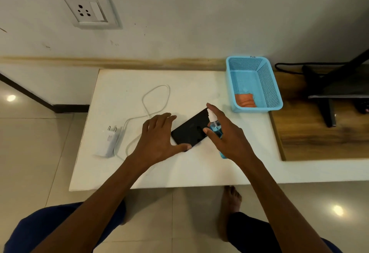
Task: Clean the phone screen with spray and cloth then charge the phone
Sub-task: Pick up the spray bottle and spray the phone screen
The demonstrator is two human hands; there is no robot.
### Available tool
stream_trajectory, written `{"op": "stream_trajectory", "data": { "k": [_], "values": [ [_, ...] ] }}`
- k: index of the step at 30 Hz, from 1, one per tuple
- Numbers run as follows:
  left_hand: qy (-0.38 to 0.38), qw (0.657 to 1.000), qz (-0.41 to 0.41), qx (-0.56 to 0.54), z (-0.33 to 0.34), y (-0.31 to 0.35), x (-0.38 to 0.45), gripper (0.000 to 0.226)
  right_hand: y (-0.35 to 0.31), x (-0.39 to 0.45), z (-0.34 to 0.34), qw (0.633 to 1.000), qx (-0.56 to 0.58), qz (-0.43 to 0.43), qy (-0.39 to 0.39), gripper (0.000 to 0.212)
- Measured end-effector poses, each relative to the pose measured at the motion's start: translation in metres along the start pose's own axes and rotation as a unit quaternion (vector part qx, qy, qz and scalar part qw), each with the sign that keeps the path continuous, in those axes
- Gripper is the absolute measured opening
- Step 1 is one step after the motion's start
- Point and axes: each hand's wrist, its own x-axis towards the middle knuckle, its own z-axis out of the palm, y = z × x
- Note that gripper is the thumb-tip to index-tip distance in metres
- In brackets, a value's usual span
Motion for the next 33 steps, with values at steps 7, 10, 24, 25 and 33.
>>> {"op": "stream_trajectory", "data": {
  "k": [7, 10, 24, 25, 33],
  "values": [
    [0.006, 0.997, -0.006, 0.073, 0.025, 0.001, -0.009, 0.112, 0.013, -0.017, 0.004, 0.999, -0.037, -0.015, -0.007, 0.059],
    [0.018, 0.998, -0.017, 0.051, 0.028, -0.001, -0.010, 0.099, 0.017, -0.022, 0.008, 0.998, -0.052, -0.015, -0.027, 0.061],
    [0.044, 0.998, -0.013, 0.048, 0.032, 0.002, -0.018, 0.093, 0.011, -0.016, 0.031, 0.996, -0.063, 0.005, -0.059, 0.052],
    [0.043, 0.998, -0.012, 0.049, 0.032, 0.002, -0.017, 0.093, 0.010, -0.015, 0.032, 0.996, -0.066, 0.004, -0.060, 0.052],
    [0.047, 0.998, -0.013, 0.049, 0.034, 0.000, -0.016, 0.094, 0.000, -0.011, 0.034, 0.995, -0.086, 0.006, -0.041, 0.046]
  ]
}}
